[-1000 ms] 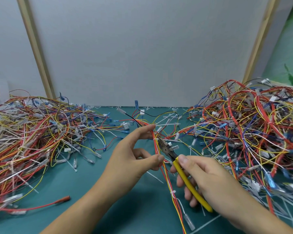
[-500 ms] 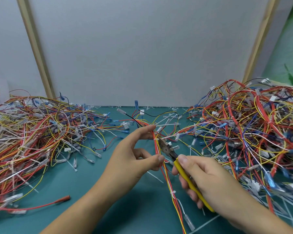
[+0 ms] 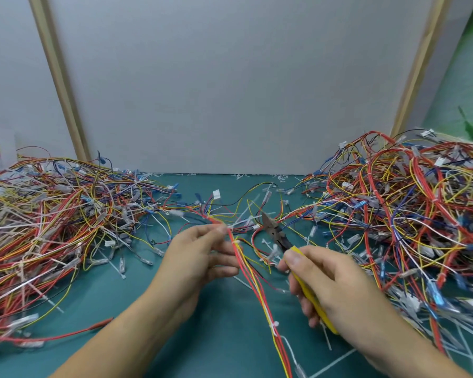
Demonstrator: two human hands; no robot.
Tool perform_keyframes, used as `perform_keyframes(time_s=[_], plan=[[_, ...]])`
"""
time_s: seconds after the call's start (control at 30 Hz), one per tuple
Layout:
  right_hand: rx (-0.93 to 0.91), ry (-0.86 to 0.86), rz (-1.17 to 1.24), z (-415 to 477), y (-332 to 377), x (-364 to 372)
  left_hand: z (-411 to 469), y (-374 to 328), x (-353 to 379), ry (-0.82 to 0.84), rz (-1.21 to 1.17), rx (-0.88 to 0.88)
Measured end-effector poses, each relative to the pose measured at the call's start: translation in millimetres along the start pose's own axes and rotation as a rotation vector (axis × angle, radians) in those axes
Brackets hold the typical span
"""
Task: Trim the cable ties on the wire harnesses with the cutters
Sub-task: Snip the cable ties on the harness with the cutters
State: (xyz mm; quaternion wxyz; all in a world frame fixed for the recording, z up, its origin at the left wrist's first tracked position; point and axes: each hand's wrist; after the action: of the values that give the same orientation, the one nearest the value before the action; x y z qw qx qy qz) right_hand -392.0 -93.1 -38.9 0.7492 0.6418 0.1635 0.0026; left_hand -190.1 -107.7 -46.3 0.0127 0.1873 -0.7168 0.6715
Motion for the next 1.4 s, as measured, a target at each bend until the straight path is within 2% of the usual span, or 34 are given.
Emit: perform_keyframes(time_s=[0.1, 0.2, 0.37, 0.6, 0.8, 1.07, 1.3, 1.4], plan=[[-0.116, -0.044, -0.029, 1, -4, -2, 0, 2, 1, 0.045, 0.063, -0.030], [-0.188, -0.081, -0.056, 2, -4, -6, -1, 3, 5, 0.099, 0.006, -0.075], [-0.183, -0.084, -0.082, 4, -6, -6, 1, 4, 6, 0.051, -0.131, -0.053], [-0.214, -0.090, -0.160, 4, -6, -2, -12, 5, 11, 0.314, 0.094, 0.015], [-0.193, -0.072, -0.086, 6, -9, 0, -16, 6, 14, 0.380, 0.204, -0.023], [-0.181, -0.039, -0.144, 7, -12, 0, -15, 7, 15, 0.383, 0.282, -0.050], [-0.145, -0.112, -0.118, 7, -9, -9, -12, 6, 11, 0.493, 0.278, 0.029], [-0.132, -0.138, -0.071, 6, -7, -8, -14, 5, 11, 0.441, 0.269, 0.066]])
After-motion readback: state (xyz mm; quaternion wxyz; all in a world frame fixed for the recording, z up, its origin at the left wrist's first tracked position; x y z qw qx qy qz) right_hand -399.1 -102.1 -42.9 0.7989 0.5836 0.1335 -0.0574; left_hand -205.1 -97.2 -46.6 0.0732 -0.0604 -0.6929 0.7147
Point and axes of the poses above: each hand's wrist, its own z-axis towards the middle knuckle, its own x-axis out of the palm, y = z × x, and after that the axes turned 3 degrees about -y, right-handed
